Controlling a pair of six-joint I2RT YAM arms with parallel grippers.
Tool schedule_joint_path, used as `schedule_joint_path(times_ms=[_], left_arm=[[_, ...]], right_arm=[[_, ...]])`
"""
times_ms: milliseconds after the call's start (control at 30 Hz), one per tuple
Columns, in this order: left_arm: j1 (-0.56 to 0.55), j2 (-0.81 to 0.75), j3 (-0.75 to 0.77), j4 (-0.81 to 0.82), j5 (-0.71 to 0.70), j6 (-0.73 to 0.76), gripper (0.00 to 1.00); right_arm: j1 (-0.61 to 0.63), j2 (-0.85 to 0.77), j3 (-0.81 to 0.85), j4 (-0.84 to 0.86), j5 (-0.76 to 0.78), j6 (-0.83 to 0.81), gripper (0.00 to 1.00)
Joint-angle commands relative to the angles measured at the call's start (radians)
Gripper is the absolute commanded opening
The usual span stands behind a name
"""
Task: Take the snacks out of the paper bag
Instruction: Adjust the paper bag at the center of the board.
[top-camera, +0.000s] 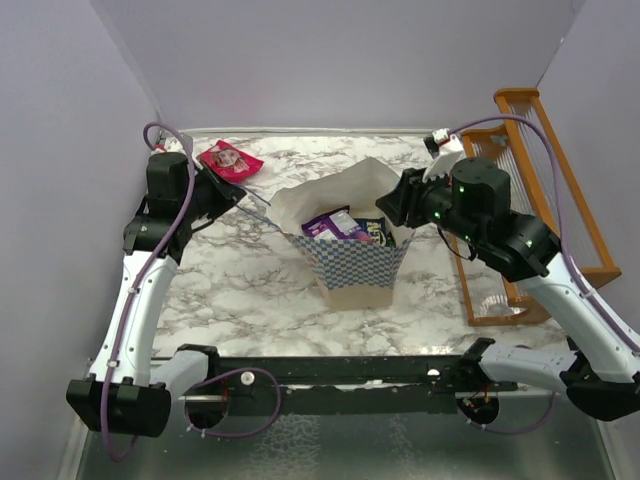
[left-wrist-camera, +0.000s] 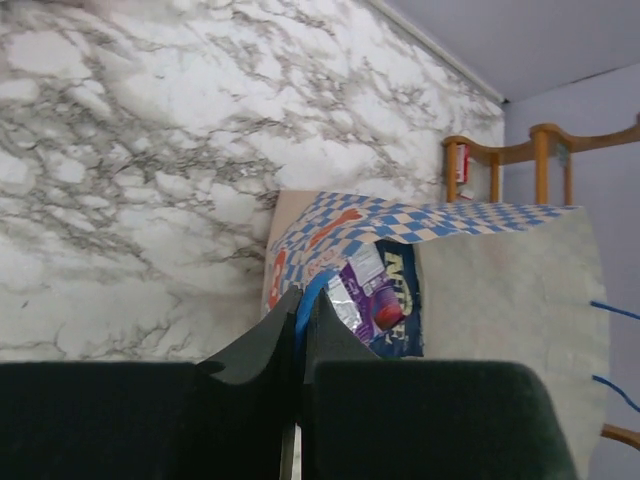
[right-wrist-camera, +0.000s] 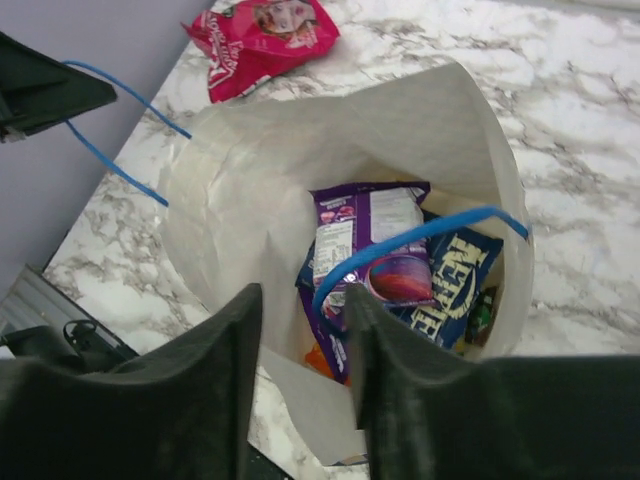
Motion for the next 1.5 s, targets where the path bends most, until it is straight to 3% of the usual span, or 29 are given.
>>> schedule_joint_path(times_ms=[0,233,467,867,1067,1200,1467], left_arm=[[0.0,-0.039,-0.018,0.237,0.133,-0.095,0.0],[0.0,-0.055,-0.08,0.396,0.261,-0.249,0.0],[-0.007,-0.037,-0.087,0.436,0.306,-0.3,0.0],[-0.013,-0.043,-0.082,0.426,0.285,-0.29,0.0],[-0.014,-0.058,-0.096,0.421,0.281,-0.306,0.0],[-0.016,-0.062,-0.101,0.446,0.283,-0.329,0.0],[-0.03,-0.039,-0.102,0.496,0.281,-0.362,0.0]], right_arm=[[0.0,-0.045,0.031,-0.164,0.175,0.05,0.5],[0.0,-0.069,0.016,-0.311,0.36,0.106,0.81],[0.0,0.032,0.036,-0.274,0.48,0.123,0.85],[-0.001,0.189,0.172,-0.241,0.73,0.032,0.6],[-0.009,0.254,0.274,-0.137,0.71,-0.127,0.04],[-0.011,0.311,0.371,-0.054,0.636,-0.245,0.02],[-0.031,0.396,0.488,0.313,0.382,-0.66,0.02]])
